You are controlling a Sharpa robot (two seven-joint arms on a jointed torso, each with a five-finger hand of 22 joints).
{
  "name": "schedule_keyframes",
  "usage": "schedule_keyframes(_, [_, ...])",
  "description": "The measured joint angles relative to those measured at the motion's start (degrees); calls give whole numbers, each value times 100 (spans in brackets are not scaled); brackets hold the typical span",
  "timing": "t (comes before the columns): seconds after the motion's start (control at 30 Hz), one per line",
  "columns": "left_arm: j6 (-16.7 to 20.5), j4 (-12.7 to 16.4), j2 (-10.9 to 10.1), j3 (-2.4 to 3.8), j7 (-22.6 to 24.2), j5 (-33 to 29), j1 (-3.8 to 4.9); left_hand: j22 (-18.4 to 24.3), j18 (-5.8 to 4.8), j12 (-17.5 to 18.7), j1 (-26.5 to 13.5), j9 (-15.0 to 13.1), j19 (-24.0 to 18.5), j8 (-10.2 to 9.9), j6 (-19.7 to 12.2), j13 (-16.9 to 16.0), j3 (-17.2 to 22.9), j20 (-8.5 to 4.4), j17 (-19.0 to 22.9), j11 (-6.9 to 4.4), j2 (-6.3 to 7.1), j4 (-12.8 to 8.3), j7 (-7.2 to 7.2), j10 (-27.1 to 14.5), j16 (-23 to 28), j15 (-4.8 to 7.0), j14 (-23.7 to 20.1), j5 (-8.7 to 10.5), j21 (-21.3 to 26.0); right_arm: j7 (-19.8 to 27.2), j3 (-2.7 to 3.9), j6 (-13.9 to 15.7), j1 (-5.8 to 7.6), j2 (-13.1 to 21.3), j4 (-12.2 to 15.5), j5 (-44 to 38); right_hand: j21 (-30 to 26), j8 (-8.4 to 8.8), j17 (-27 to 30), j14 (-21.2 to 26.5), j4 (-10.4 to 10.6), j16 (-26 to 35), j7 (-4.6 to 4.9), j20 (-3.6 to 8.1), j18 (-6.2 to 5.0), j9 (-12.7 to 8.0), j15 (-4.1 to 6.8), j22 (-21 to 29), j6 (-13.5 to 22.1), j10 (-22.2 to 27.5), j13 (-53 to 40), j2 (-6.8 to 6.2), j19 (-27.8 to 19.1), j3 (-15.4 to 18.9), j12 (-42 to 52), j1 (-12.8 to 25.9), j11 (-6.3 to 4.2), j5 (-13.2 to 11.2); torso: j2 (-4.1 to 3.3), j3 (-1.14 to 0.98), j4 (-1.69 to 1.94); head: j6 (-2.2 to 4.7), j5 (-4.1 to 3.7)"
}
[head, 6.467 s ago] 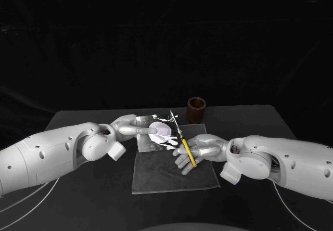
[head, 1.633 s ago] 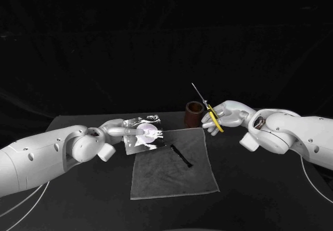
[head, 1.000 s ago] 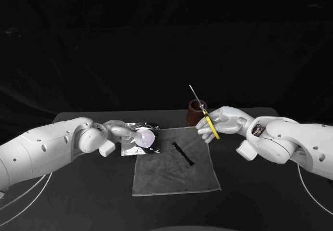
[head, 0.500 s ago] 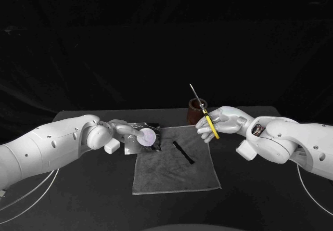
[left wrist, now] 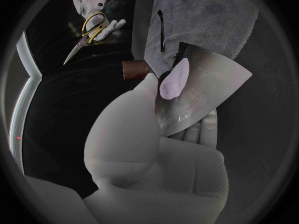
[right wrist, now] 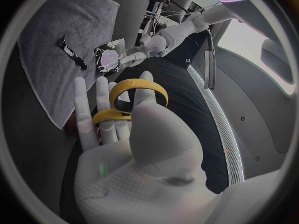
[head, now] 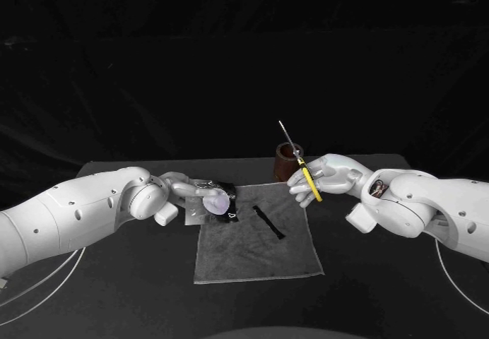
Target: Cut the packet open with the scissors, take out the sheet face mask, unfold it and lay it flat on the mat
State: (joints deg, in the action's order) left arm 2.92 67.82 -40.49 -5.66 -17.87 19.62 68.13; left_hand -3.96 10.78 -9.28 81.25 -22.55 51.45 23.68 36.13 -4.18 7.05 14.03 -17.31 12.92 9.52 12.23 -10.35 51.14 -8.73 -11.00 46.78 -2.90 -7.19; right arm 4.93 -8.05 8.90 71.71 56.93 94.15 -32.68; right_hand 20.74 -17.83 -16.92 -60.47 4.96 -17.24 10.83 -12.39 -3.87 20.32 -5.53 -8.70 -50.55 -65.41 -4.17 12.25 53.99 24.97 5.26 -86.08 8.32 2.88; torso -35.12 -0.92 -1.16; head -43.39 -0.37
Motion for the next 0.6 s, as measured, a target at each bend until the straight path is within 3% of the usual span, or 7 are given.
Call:
schedule_keyframes(0.07, [20, 74, -23, 9, 12, 142, 1, -1, -58, -122, 253, 22, -55, 114, -133, 0, -428, -52, -37, 38, 37, 354, 26, -142, -156, -29, -200, 0, 0, 2, 0, 5, -1, 3, -7, 1, 0, 0, 0, 0, 0, 0, 0, -1, 0, 0, 0, 0, 0, 0, 0, 0, 0, 0, 0, 0, 0, 0, 0, 2, 2, 0, -4])
schedule_keyframes(0.1, [32, 103, -33, 11, 18, 206, 1, -1, -69, -164, 311, 31, -74, 155, -154, 0, -541, -71, -39, 40, 45, 414, 46, -180, -208, -43, -265, 0, 0, 3, -1, 7, -1, 4, -10, 2, 0, 0, 0, 0, 0, 0, 0, -1, 0, 0, 0, 0, 0, 0, 0, 0, 0, 0, 0, 0, 0, 0, 0, 2, 3, -1, -4])
schedule_keyframes(0.37, [230, 224, -140, 20, 170, 687, 23, -2, -112, -406, 433, 78, -448, 375, -326, 0, -873, -187, -119, 81, 148, 482, 56, -404, -548, -125, -723, 0, 0, 10, -2, 16, -4, 9, -15, 5, 0, 0, -5, 0, 0, 0, 1, -2, 0, -2, 0, 1, -2, -1, 0, 0, 1, 0, 0, 0, 0, 0, -1, 4, 3, -12, -9])
schedule_keyframes(0.43, [337, 182, -193, 28, 230, 823, 51, -2, -116, -432, 428, 87, -647, 428, -326, 0, -921, -110, -124, 80, 215, 483, 56, -488, -598, -121, -785, 0, 137, 12, -3, 18, -6, 9, -20, 5, 0, 31, -5, 0, 0, 22, 9, -2, 0, -7, 0, 1, -15, -1, 0, 0, 1, 0, 0, 0, 0, 0, -1, 3, 2, -15, -9])
schedule_keyframes(0.47, [387, 158, -223, 34, 257, 884, 66, -1, -204, -462, 433, 89, -711, 460, -326, 0, -921, -87, -126, 85, 220, 483, 56, -514, -634, -122, -823, 0, 272, 13, -3, 18, -7, 10, -22, 6, 0, 32, -5, 0, 0, 22, 8, -2, 0, -7, 0, 1, -16, -1, 0, 0, 2, 0, 0, 0, 0, 0, -1, 2, 2, -16, -7])
schedule_keyframes(0.5, [441, 135, -255, 41, 283, 945, 82, -1, -209, -485, 433, 91, -886, 476, -326, 0, -921, 70, -134, 71, 220, 483, 56, -538, -664, -129, -832, 0, 308, 13, -3, 19, -9, 10, -25, 6, 0, 32, -4, 0, 0, 22, 8, -2, 0, -7, 0, 1, -16, -1, 0, 0, 2, 0, 0, 0, 0, 0, -1, 2, 2, -19, -6])
schedule_keyframes(0.6, [607, 65, -356, 55, 360, 1126, 134, 91, -515, -520, 455, 101, -1163, 499, -326, 1, -921, 248, -200, 71, 243, 483, 56, -538, -765, -119, -880, 0, 398, 15, -3, 20, -16, 10, -32, 7, 0, 33, -4, 0, 0, 22, 8, -3, 0, -8, 0, 1, -16, -1, 0, 0, 2, 0, 0, 0, 0, 0, -1, 0, 1, -25, -9])
